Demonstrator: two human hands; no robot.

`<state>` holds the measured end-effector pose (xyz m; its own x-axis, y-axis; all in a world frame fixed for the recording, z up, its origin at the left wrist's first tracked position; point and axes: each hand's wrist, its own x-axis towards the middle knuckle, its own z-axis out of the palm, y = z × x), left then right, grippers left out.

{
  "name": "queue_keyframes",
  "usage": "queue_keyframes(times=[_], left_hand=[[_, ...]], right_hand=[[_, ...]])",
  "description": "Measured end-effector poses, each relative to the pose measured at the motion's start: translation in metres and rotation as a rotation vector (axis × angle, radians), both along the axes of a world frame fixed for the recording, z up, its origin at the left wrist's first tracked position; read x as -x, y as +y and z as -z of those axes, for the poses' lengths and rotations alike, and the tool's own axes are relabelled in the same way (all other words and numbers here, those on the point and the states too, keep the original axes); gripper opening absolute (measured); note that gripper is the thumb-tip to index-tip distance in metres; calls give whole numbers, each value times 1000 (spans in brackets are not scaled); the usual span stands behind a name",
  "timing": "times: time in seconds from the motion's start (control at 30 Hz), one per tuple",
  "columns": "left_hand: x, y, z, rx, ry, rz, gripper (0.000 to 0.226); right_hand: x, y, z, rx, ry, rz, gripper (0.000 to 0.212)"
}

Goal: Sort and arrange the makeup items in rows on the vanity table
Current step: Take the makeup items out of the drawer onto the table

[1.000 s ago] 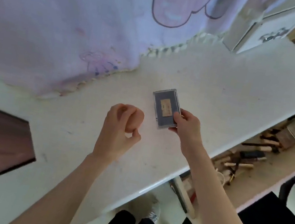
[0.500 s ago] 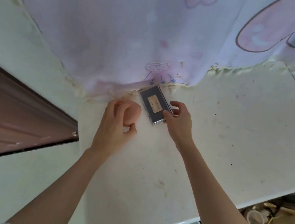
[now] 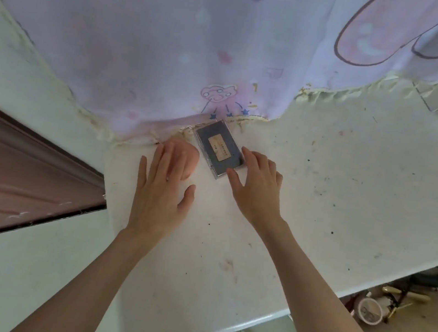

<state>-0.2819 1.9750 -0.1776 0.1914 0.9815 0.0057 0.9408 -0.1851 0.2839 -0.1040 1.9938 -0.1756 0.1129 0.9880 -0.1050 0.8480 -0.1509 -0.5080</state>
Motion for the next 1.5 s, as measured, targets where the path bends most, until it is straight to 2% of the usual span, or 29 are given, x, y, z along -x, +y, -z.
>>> queue_keyframes(times=[0.13, 0.27, 0.47, 0.6, 0.7, 0.87, 1.07, 1.3, 1.4, 1.5], left_hand=[[-30, -19, -11, -13, -36, 59, 62], [-85, -53, -18, -31, -95, 207, 57], [-176, -110, -22, -43, -259, 449, 43], [-231, -155, -10, -64, -297, 657, 38], [-254, -180, 12, -25, -250, 755, 39], [-283, -190, 51, 182, -20, 608, 53], [-310, -176, 94, 239, 169, 495, 56], [-323, -171, 106, 220, 192, 382, 57], [-323, -173, 108, 248, 164, 361, 59], [-324, -177, 103, 285, 112, 363, 55]], right_hand=[[-33, -32, -9, -47, 28, 0, 53], [-81, -80, -20, -136, 91, 40, 51], [-161, -171, -22, -289, 106, 285, 37], [-211, -233, -4, -175, 95, 432, 32], [-237, -255, 15, -26, 93, 435, 34], [-259, -245, 48, 290, -36, 308, 46], [-263, -221, 79, 582, -153, 177, 58], [-264, -215, 86, 544, -169, 144, 55], [-271, -216, 81, 537, -128, 196, 45], [-278, -219, 73, 504, -88, 263, 44]])
